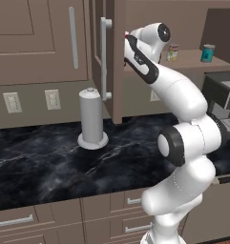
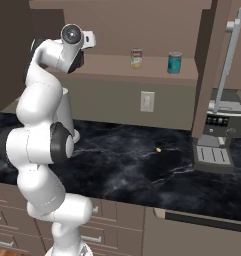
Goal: Stack two cans on top of the other two cans in the cabinet.
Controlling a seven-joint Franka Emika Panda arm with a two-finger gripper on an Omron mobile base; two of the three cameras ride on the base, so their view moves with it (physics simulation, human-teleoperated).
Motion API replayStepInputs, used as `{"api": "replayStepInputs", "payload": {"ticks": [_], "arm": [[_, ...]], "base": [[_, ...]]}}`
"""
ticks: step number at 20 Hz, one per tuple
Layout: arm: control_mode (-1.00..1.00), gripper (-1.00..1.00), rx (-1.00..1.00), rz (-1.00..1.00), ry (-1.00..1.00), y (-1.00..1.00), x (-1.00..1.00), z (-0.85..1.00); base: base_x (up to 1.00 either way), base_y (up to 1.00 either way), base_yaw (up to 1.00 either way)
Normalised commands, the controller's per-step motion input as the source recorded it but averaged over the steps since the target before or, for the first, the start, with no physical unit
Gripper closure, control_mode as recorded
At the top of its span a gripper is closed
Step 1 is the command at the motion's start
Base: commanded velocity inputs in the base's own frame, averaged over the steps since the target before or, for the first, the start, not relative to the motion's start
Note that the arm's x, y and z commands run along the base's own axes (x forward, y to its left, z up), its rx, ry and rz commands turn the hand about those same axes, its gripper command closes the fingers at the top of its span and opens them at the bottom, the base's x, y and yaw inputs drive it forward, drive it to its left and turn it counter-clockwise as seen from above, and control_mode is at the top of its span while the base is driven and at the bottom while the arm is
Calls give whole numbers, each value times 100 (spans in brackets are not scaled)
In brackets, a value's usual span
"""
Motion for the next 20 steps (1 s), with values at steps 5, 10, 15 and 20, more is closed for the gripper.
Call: {"api": "replayStepInputs", "payload": {"ticks": [5,10,15,20], "arm": [[-100,-100,0,0,-2,-10,-2,-4],[-100,-100,1,0,-3,0,-1,-1],[-100,-100,0,0,0,0,-21,-3],[-100,-100,0,-6,2,0,-32,-4]], "base": [[0,0,0],[0,0,0],[0,0,0],[0,0,0]]}}
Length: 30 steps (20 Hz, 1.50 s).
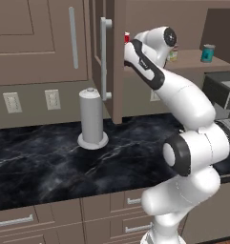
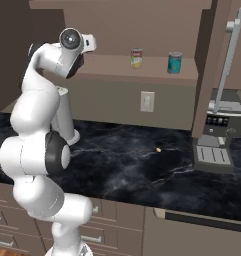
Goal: Stack two cans on top of the other two cans in the cabinet.
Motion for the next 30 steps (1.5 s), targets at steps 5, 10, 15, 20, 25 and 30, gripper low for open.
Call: {"api": "replayStepInputs", "payload": {"ticks": [5,10,15,20,25,30], "arm": [[-100,-100,1,-11,0,-9,-47,0],[-100,-100,3,-14,0,-16,-73,0],[-100,-100,1,-21,5,-34,-54,0],[-100,-100,0,-23,14,-55,-35,3],[-100,-100,0,-15,16,-65,-24,4],[-100,-100,0,-9,16,-64,-11,0]], "base": [[0,0,0],[0,0,0],[0,0,0],[0,0,0],[0,0,0],[0,0,0]]}}
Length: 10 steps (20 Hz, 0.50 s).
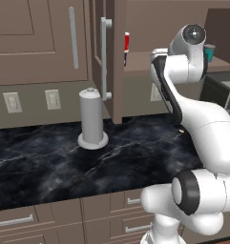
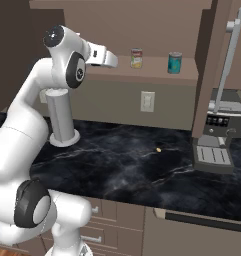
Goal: Stack two cans on top of the other two cans in the cabinet.
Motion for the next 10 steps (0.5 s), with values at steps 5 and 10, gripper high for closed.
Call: {"api": "replayStepInputs", "payload": {"ticks": [5,10], "arm": [[-100,-100,5,-1,7,-56,0,-3],[-100,-100,5,0,-2,-26,24,-18]], "base": [[0,0,0],[0,0,0]]}}
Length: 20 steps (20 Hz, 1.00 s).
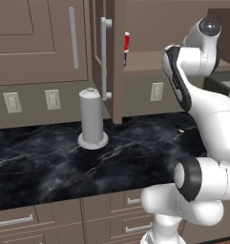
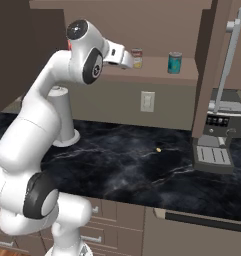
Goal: Stack two cans on top of the other two cans in the cabinet.
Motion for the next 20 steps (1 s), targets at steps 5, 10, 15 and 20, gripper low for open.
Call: {"api": "replayStepInputs", "payload": {"ticks": [5,10,15,20], "arm": [[-100,-100,2,1,-16,-11,31,-26],[-100,-100,0,0,-9,-10,49,-10],[-100,-100,-2,0,2,-13,45,-1],[-100,-100,0,0,7,-18,36,0]], "base": [[0,0,0],[0,0,0],[0,0,0],[0,0,0]]}}
